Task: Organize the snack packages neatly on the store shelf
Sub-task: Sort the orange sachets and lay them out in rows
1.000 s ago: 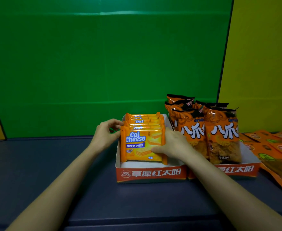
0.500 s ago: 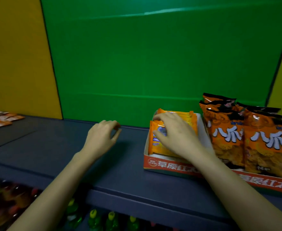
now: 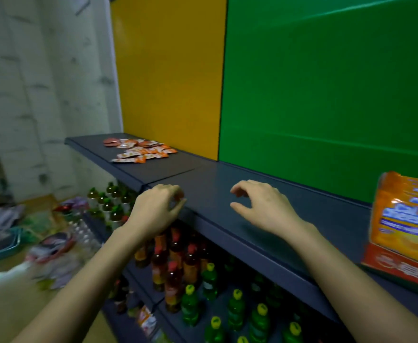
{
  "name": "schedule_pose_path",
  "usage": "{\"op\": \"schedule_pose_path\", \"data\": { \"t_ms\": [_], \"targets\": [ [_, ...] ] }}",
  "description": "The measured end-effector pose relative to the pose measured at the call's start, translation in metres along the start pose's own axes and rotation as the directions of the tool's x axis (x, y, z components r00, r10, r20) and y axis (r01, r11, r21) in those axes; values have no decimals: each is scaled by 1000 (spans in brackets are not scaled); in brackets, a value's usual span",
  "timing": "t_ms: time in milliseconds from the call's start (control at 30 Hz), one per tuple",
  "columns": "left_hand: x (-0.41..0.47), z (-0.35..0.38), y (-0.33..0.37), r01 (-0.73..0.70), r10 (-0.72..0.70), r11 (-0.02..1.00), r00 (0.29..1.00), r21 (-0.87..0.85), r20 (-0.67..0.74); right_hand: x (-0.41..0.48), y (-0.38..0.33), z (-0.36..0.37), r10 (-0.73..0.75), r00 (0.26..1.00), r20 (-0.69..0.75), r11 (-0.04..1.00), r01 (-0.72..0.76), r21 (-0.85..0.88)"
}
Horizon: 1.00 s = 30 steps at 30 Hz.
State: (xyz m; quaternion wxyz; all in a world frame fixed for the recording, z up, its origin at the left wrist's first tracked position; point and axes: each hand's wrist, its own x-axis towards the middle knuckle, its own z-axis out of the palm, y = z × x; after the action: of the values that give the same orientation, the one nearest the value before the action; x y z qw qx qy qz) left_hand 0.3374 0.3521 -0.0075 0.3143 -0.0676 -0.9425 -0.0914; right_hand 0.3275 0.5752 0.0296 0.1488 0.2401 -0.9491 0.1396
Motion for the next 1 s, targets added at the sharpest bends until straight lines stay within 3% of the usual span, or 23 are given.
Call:
{"op": "schedule_pose_path", "data": {
  "t_ms": [233,533,1000],
  "targets": [
    [-11,-22,-117,48,-53,995,998,87,46,68,-80,57,5,1000,11,992,-6,128],
    [-17,-40,-265,72,-79,992,994,100,74,164,-182,130,29,997,67,988,-39,152],
    [37,-4,-394,102,-105,994,992,43,69,302,-245,200,118,985,124,971,-140,195]
  ]
}}
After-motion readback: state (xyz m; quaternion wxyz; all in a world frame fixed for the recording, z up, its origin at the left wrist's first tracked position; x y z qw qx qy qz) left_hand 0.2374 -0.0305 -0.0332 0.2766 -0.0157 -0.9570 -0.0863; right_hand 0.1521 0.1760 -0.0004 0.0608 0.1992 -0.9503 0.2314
